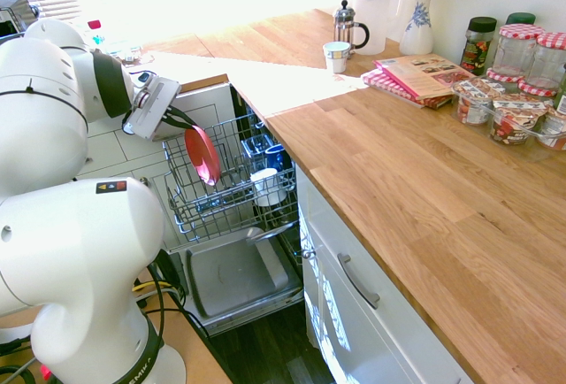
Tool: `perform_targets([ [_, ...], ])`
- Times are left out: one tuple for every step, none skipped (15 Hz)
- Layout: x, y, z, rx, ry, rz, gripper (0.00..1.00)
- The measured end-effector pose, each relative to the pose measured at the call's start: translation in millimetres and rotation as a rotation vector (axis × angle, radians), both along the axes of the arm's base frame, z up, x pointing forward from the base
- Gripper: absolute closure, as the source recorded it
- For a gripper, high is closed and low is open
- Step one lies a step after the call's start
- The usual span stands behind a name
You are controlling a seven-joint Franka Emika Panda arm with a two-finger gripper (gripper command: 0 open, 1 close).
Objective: Put the plate in the dishwasher
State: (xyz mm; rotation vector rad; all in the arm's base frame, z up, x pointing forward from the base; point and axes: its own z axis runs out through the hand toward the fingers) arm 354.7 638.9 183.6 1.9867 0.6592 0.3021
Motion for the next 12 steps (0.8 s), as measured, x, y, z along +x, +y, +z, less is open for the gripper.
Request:
perform_targets([
  [2.8,-0.6,3.5,0.003,0.038,-0.020,0.00],
  [6.8,-1.7,7.8,0.011,0.074,-0.038,0.00],
  [10.4,-3.2,10.6,0.022,0.110,-0.056,0.00],
  [11.7,-4.7,13.0,0.032,0.143,-0.074,0.00],
  [12.1,-5.4,15.8,0.041,0.164,-0.089,0.00],
  [12.4,-5.6,17.4,0.047,0.175,-0.099,0.00],
  [12.8,-6.1,17.8,0.048,0.181,-0.107,0.00],
  [13.2,-6.4,17.1,0.050,0.186,-0.112,0.00],
  [12.8,-6.8,15.0,0.047,0.193,-0.117,0.00],
  [11.5,-7.5,13.1,0.044,0.203,-0.125,0.00],
  [11.4,-8.4,12.3,0.042,0.211,-0.133,0.00],
  [11.8,-9.7,11.9,0.041,0.217,-0.143,0.00],
])
